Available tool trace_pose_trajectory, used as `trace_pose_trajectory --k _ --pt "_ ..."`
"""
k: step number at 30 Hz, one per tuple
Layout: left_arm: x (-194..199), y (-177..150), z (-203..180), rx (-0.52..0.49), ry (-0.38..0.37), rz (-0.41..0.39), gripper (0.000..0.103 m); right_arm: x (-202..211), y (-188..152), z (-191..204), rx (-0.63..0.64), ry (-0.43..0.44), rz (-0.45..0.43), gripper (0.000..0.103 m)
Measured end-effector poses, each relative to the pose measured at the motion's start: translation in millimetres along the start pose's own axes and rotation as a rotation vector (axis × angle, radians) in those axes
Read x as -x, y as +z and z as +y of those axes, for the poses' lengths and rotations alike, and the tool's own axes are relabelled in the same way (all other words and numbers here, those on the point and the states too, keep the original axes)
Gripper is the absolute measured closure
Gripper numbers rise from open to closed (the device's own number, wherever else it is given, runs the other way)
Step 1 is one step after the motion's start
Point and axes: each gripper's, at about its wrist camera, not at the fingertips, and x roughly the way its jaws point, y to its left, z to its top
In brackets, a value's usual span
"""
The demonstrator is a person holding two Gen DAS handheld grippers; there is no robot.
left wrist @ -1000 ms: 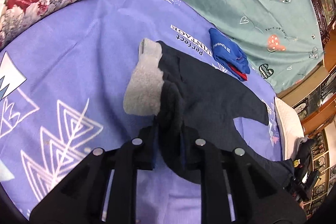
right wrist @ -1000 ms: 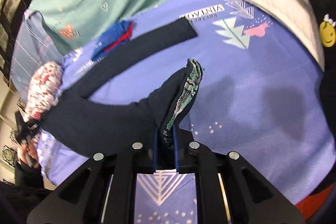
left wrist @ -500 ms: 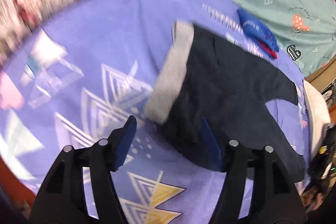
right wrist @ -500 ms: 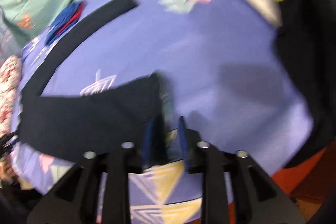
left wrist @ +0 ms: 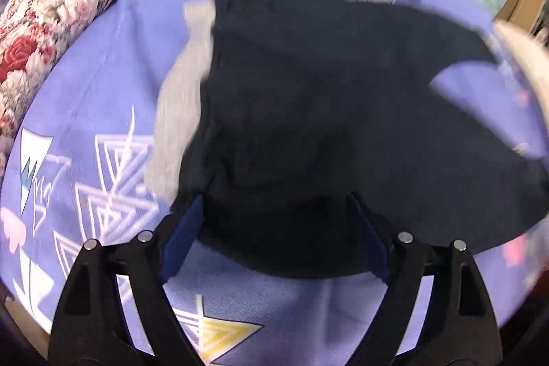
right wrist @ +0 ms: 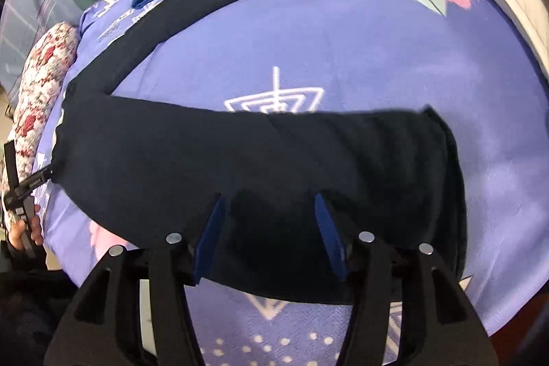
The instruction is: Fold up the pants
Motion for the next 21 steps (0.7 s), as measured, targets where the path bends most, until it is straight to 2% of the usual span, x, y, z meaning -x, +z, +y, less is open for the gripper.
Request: trace_pose_trajectory --k 1,3,5,7,9,11,13,18,21 --pt "9.8 8.9 2.5 -0.007 0.013 -0.04 0.018 10.1 15.4 13.2 0.044 0.017 -0.035 0.044" --pt "27.7 32.9 12.8 -0.03 0.074 -0.123 0.008 16.7 43.5 39.9 0.142 0.009 -0.078 0.039" --pt "30.1 62.4 31.1 -0.027 0.123 -0.177 0.003 13.6 67.9 71.4 0.234 0.0 -0.12 0.032" --pt "13.2 89.4 53.9 -0.007 0.185 -0.156 0.002 1.7 97.7 107.0 0.323 -0.085 -0.182 0.02" --pt "-10.0 113.7 75.4 0.022 0.204 -0.12 0.002 -13.8 122.2 135.8 0.378 -0.14 -0.224 0.017" --pt "-36.2 134.2 91.9 0.061 0.198 -0.086 0.002 -37.0 150.4 165.4 0.419 -0.172 -0.257 0.016" --pt "-55.7 142.5 101.5 0.077 0.191 -0.056 0.002 -63.9 170.0 190.3 0.47 -0.196 -0.275 0.01" --pt "-101.9 157.1 108.9 0.037 0.138 -0.007 0.002 -126.3 205.0 234.9 0.644 -0.216 -0.245 0.01" --pt "-113.2 159.3 105.4 0.013 0.085 -0.005 0.002 -154.9 216.2 249.0 0.742 -0.21 -0.215 0.01"
